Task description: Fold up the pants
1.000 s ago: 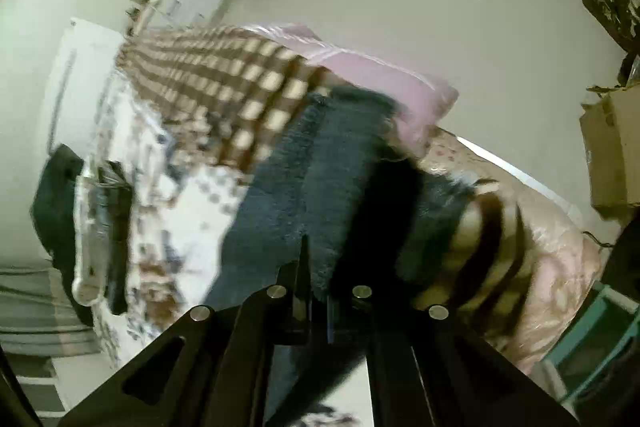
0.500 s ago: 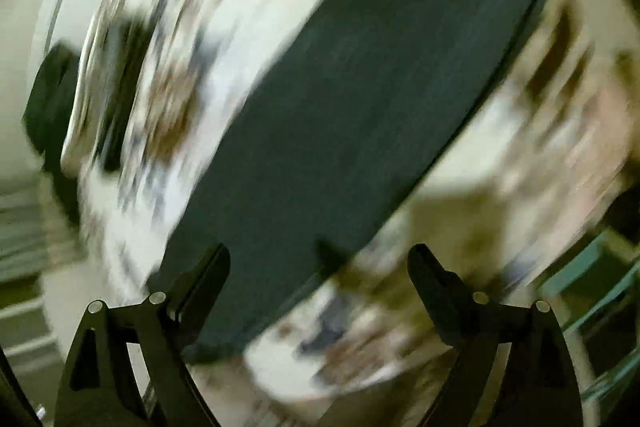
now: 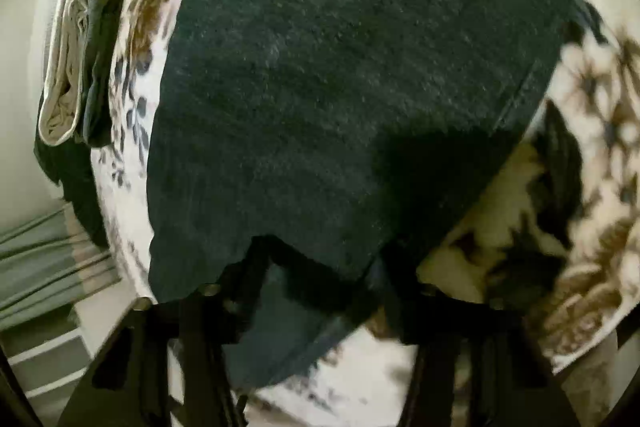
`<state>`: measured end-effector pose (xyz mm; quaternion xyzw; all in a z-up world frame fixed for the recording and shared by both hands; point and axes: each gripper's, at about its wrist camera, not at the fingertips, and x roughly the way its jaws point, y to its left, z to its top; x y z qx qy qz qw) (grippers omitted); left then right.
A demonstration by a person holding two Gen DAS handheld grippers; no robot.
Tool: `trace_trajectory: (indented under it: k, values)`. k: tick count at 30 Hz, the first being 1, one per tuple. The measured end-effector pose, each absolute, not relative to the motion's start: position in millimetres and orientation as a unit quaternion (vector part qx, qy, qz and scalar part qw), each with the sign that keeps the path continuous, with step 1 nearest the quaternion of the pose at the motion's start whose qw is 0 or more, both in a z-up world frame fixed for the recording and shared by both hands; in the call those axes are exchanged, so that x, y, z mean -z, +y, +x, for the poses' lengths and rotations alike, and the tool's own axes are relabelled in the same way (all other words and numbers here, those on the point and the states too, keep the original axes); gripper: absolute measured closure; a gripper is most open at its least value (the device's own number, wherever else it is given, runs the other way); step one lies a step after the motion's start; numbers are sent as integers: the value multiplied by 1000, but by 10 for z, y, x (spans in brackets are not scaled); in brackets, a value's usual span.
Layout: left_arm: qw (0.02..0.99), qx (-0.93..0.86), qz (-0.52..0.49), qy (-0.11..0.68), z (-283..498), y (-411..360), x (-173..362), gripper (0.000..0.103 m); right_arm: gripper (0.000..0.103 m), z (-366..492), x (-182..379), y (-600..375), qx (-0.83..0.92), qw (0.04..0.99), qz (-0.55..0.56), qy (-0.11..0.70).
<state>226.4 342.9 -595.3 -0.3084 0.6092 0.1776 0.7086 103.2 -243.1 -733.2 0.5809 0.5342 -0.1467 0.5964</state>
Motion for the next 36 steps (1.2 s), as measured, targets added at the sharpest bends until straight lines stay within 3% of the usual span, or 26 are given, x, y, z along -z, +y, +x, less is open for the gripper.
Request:
trace_trajectory:
  k: [1,3,4,5,11,15,16,17,21,22,24,25,26,31,36]
  values:
    - [711,-175,-317,603,2293,3476,5999,22,74,1040,7318,-2392,162,600,571,536]
    - [729,-173,-312,585,2289,3464,5981,43,88,1025,7258,-2368,174,603,570,530]
    - [739,-165,-307,577,2234,3413,5916,61,90,991,7191,-2351,176,608,567,527]
    - [749,-158,-294,572,2206,3394,5851,71,91,968,7086,-2313,174,621,555,526]
    - [766,-142,-277,563,1908,3401,5536,78,92,835,6671,-2278,167,646,522,532]
    - [749,-139,-274,587,1951,3289,5648,77,91,864,6819,-2291,179,627,496,574]
    - [743,-141,-272,595,1961,3273,5690,73,89,842,6913,-2346,169,616,485,597]
    - [736,-146,-274,602,1970,3324,5739,66,82,912,7036,-2322,163,597,472,629]
    - [716,-149,-279,623,1951,3344,5583,63,45,1194,6849,-2135,120,577,397,704]
    - [718,-155,-258,628,1902,3297,5462,63,42,1283,6715,-2039,99,583,371,716]
    - [728,-158,-221,629,1824,3185,5266,50,40,1539,6373,-1760,29,601,342,722]
    - [735,-161,-198,629,1811,3103,5181,29,37,1693,6246,-1610,-7,604,336,723]
    - [745,-159,-176,623,1833,2992,5102,16,33,1927,6148,-1410,-53,605,329,724]
    - [791,-130,-111,588,2316,2555,5071,15,33,3261,6198,-423,-201,616,251,719]
    - [781,-115,-86,608,2554,2473,5425,15,34,3846,6756,129,-242,529,218,783]
